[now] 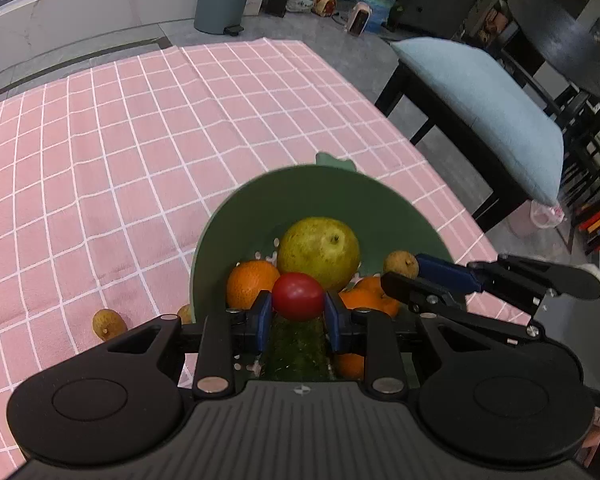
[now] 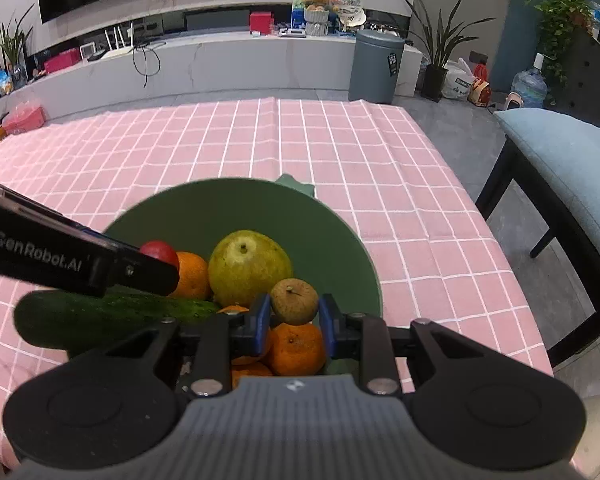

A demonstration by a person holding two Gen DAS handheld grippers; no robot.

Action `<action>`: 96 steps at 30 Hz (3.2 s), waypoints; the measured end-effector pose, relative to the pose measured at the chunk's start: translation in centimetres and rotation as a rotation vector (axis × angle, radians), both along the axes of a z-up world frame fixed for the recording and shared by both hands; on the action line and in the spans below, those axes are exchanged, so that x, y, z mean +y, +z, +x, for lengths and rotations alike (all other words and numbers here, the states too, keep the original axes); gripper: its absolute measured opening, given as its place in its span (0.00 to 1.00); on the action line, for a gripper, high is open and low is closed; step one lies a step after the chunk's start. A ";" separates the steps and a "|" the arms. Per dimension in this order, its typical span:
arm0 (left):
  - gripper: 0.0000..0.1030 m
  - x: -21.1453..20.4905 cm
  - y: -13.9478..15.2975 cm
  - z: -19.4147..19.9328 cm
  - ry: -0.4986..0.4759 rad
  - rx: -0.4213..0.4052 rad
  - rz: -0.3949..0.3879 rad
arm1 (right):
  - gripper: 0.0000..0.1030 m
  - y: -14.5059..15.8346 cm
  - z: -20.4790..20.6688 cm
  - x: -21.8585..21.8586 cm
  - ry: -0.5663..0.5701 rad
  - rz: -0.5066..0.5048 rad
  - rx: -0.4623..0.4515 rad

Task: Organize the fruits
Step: 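Release the red fruit and the kiwi into the colander with both grippers, then move both grippers back to the two remaining small brown fruits, then grasp a small brown fruit with the left gripper while the right grasps the other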

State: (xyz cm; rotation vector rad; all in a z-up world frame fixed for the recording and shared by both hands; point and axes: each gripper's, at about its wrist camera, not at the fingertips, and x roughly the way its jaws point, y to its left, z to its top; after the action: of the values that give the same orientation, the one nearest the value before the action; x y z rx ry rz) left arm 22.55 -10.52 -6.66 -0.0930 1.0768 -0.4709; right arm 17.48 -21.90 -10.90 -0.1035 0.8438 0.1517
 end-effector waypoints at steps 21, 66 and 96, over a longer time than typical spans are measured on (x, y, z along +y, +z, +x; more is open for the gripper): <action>0.53 0.7 0.6 -0.5 0.010 -0.036 -0.036 | 0.44 0.6 -0.9 0.7 0.006 -0.039 -0.026; 0.55 14.7 0.2 -6.0 0.089 -0.228 -0.085 | 0.36 7.4 1.0 13.9 0.582 -0.203 0.034; 0.47 12.4 -6.2 -1.3 -0.040 -0.196 -0.070 | 0.30 -2.7 8.5 21.5 1.043 -0.637 0.580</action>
State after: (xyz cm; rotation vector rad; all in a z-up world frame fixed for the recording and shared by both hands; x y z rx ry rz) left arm 21.24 1.84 -12.89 -0.0856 0.8713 -0.5425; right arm 25.94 -0.38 -13.61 -1.1476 1.3267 0.9205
